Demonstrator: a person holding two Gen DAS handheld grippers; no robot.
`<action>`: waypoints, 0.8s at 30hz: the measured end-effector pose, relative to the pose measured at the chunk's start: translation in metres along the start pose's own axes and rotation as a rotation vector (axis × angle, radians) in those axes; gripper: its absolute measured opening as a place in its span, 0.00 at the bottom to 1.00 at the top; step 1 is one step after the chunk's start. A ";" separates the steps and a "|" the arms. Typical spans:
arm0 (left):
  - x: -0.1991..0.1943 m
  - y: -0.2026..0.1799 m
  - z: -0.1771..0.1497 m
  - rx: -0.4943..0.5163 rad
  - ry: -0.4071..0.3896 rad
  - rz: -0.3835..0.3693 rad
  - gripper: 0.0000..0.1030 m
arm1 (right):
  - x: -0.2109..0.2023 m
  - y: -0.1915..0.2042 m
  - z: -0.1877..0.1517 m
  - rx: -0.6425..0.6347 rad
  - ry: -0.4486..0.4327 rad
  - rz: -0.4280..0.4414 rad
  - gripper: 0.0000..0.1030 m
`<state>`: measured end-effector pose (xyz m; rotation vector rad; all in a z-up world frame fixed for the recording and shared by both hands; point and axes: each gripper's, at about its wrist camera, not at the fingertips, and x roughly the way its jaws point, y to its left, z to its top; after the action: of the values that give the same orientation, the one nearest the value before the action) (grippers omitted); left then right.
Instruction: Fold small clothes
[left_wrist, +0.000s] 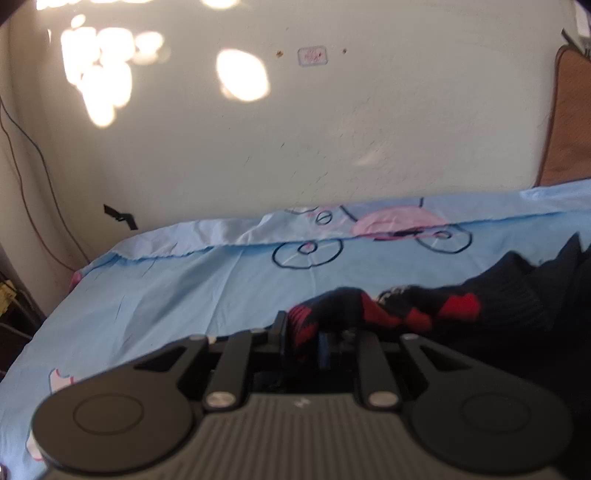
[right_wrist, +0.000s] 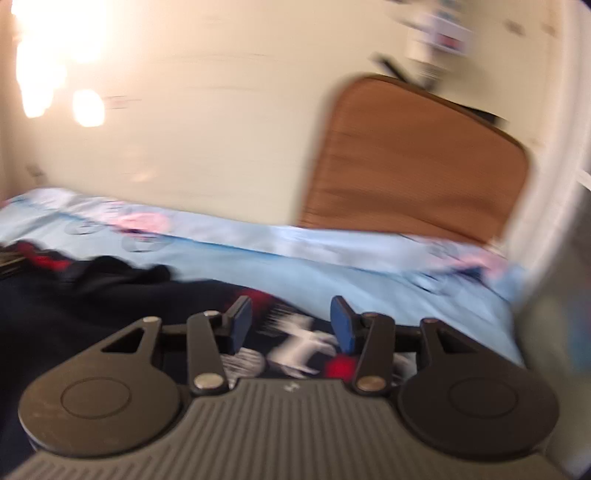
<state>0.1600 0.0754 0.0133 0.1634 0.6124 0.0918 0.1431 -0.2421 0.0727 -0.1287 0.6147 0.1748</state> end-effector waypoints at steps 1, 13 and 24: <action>-0.007 -0.001 0.005 0.007 -0.016 -0.023 0.18 | 0.007 0.012 0.005 -0.029 -0.003 0.040 0.49; -0.008 -0.075 0.001 0.412 -0.094 -0.191 0.53 | 0.136 0.051 0.032 -0.059 0.222 0.320 0.63; 0.032 -0.015 0.032 0.163 -0.120 0.006 0.16 | 0.136 0.048 0.075 0.072 0.058 0.335 0.11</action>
<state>0.2055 0.0610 0.0180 0.3267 0.4998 0.0376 0.2849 -0.1658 0.0505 0.0398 0.6968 0.4737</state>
